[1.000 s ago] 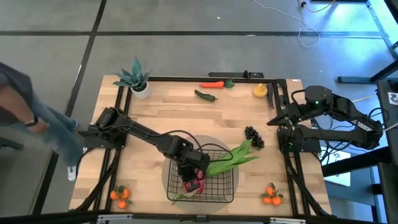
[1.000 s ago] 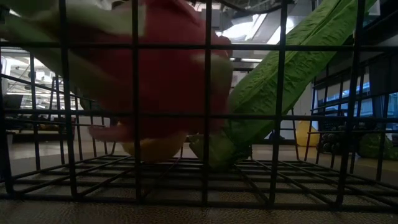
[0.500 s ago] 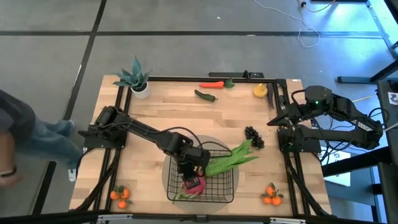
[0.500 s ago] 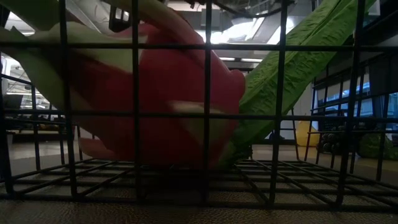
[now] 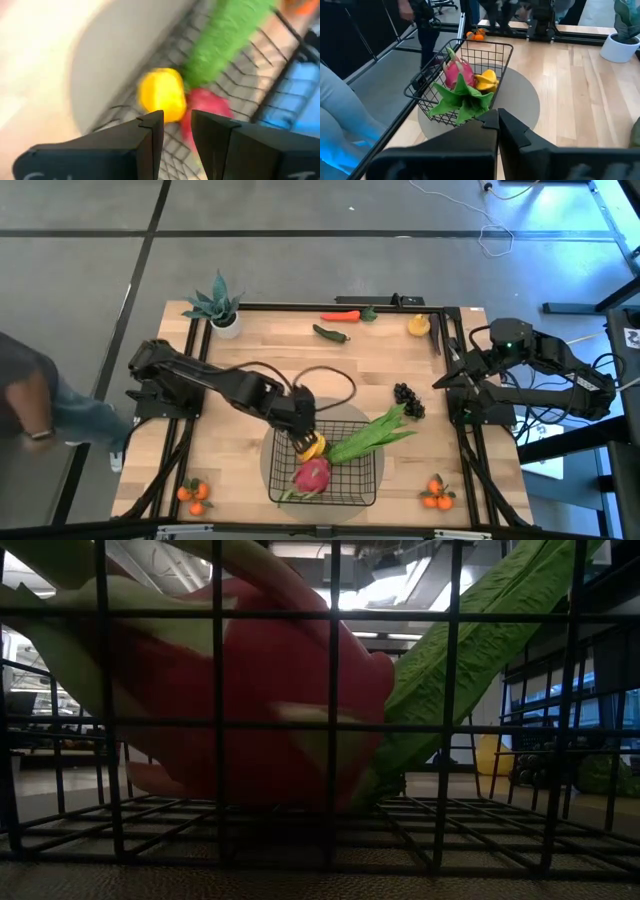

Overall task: Build produce basket
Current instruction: Put the left bunch of oranges into the black mesh basket

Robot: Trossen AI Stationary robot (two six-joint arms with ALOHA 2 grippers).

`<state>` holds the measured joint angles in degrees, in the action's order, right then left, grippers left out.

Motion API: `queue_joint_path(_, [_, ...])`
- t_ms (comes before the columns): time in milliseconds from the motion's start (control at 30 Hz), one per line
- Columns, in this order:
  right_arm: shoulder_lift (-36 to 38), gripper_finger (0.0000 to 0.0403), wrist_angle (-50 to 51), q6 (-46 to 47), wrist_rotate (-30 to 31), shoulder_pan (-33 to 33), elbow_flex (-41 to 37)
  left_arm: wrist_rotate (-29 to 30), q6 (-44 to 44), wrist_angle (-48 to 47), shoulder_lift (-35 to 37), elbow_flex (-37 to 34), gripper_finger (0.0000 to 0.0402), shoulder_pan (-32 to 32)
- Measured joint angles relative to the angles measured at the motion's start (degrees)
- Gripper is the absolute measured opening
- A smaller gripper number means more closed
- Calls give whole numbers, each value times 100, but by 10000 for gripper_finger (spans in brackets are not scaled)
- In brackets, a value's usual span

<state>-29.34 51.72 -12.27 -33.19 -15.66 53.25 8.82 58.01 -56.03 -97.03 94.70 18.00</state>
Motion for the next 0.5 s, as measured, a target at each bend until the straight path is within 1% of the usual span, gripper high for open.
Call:
queue_joint_path(100, [-2,0,-4,0,2,0,0,407,351,-224,191,0,86,-15])
queue_joint_path(200, [-7,0,-8,4,6,0,0,554,767,-434,298,0,86,-2])
queue_joint_path(333, [-7,0,-10,11,2,-1,0,488,1276,-873,343,4,86,77])
queue_joint_path(433, [-7,0,-10,37,2,-2,0,243,1926,-1321,333,-3,86,165])
queue_joint_path(500, [-7,0,-14,260,3,-2,0,38,2348,-1479,336,-2,86,265])
